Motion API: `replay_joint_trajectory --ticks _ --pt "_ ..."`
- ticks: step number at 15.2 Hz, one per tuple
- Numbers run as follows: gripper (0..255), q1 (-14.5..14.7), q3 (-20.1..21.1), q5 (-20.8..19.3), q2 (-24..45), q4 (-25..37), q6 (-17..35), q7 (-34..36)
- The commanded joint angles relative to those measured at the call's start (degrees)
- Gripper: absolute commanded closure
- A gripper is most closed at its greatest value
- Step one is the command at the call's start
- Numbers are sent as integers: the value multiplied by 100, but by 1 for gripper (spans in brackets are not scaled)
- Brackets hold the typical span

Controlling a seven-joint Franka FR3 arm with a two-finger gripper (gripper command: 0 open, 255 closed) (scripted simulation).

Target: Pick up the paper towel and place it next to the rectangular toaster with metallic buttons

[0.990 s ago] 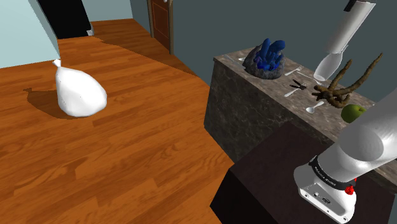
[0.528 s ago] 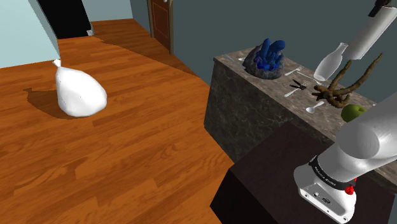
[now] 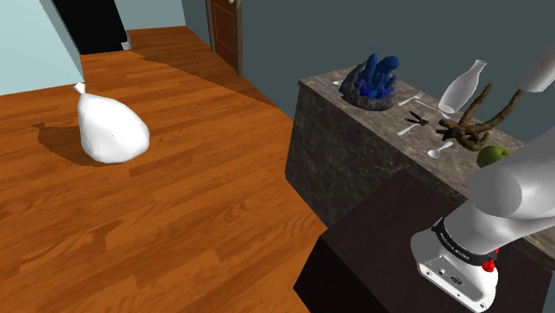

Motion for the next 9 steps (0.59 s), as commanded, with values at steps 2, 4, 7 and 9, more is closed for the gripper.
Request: replay_joint_trajectory --ticks 2,4,7,9 --pt "255 -315 -255 180 233 220 -48 -541" --pt "255 -559 -418 341 433 397 -88 -905" --pt "255 -1015 -630 659 813 749 -186 -1470" --pt "255 -1182 -679 745 916 761 -131 -1664"
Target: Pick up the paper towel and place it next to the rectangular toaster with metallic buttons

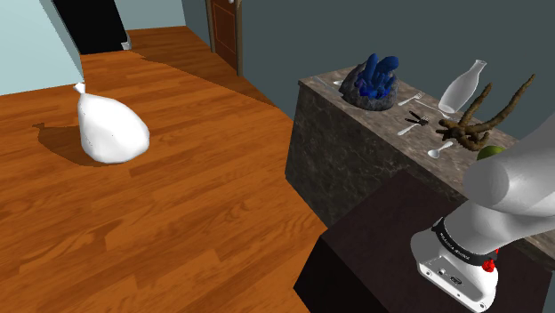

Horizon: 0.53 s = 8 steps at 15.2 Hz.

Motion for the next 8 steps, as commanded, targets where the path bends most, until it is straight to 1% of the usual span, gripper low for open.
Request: replay_joint_trajectory --ticks 1,8 --pt "255 -1 -12 -31 -46 -180 147 -61" --pt "255 268 35 -342 -433 -1123 828 120"
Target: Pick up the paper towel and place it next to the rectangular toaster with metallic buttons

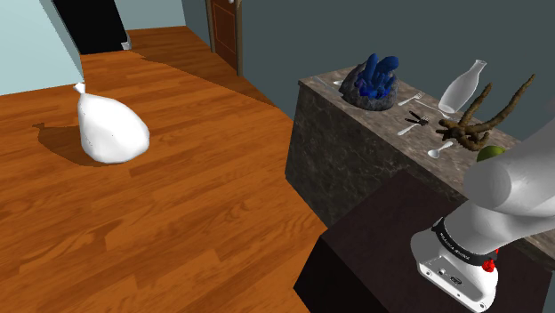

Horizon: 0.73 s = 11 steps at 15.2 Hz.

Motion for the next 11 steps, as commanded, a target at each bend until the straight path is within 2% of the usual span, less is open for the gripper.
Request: replay_joint_trajectory --ticks 1,11 --pt "255 77 17 -103 -131 -287 202 61" --pt "255 220 75 -327 -423 -1327 1047 216"
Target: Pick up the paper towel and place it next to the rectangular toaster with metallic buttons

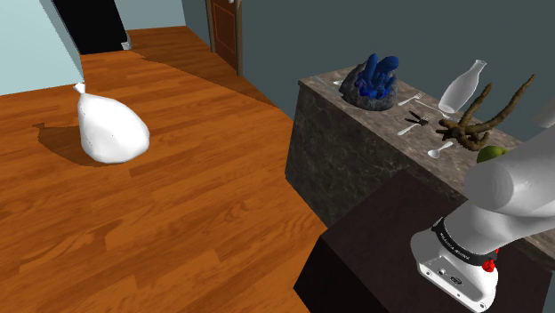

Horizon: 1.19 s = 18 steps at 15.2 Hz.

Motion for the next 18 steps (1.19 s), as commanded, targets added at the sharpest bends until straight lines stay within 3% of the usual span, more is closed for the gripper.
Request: replay_joint_trajectory --ticks 1,18 --pt "255 24 13 -39 -52 -202 170 33" --pt "255 41 30 -13 -27 -1493 1477 31"
